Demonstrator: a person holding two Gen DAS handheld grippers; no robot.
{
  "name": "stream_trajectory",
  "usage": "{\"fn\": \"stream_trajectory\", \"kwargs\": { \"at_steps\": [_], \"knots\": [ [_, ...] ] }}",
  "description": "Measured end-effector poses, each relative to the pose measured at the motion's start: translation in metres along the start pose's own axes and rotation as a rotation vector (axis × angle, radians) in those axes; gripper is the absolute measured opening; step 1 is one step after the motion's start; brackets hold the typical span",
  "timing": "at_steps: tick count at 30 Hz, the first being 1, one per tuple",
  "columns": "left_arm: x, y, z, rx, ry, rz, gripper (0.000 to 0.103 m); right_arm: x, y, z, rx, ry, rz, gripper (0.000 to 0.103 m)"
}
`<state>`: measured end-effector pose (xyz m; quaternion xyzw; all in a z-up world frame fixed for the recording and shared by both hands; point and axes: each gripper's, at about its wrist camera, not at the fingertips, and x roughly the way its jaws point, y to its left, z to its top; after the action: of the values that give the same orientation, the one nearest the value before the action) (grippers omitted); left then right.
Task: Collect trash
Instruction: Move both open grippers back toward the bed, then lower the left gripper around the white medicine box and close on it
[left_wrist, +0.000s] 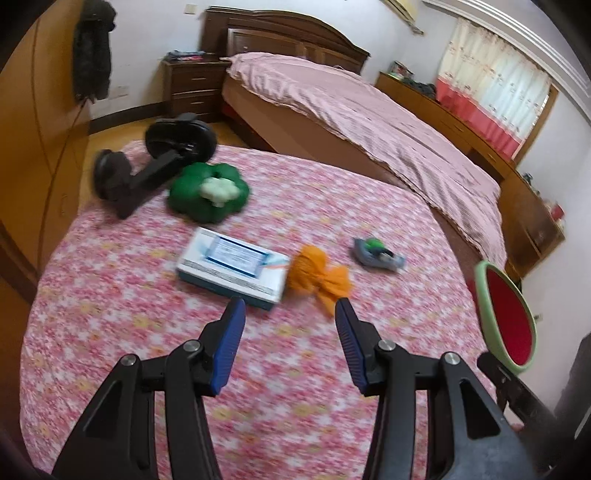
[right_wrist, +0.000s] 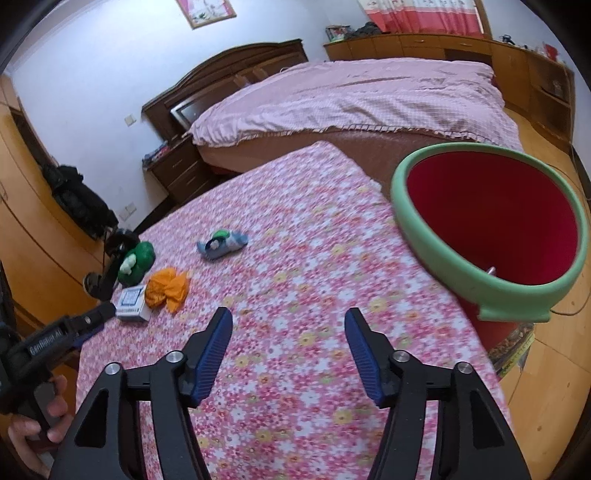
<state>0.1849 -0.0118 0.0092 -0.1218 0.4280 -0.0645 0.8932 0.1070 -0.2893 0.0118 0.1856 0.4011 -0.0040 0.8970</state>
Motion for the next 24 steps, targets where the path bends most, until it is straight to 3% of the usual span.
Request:
{"fn": "stream_trajectory", "kwargs": {
  "at_steps": [5, 12, 18, 24],
  "knots": [
    [0.013, 0.024, 0.004, -0.054, 0.026, 0.031, 0.051, 0.014, 0.009, -0.002, -0.017, 0.03, -0.008, 0.066],
    [0.038, 0.047, 0.005, -0.152, 0.067, 0.039, 0.059, 0.022, 0.015, 0.004, -0.024, 0.033, -0.013, 0.066],
    [0.056, 0.047, 0.011, -0.205, 0.065, 0.001, 0.063, 0.027, 0.013, 0.005, -0.029, 0.041, -0.029, 0.066],
    [0.071, 0.034, 0.022, -0.191, 0.062, 0.025, 0.063, 0.031, 0.001, 0.004, 0.0, 0.045, -0.036, 0.066]
  ]
}}
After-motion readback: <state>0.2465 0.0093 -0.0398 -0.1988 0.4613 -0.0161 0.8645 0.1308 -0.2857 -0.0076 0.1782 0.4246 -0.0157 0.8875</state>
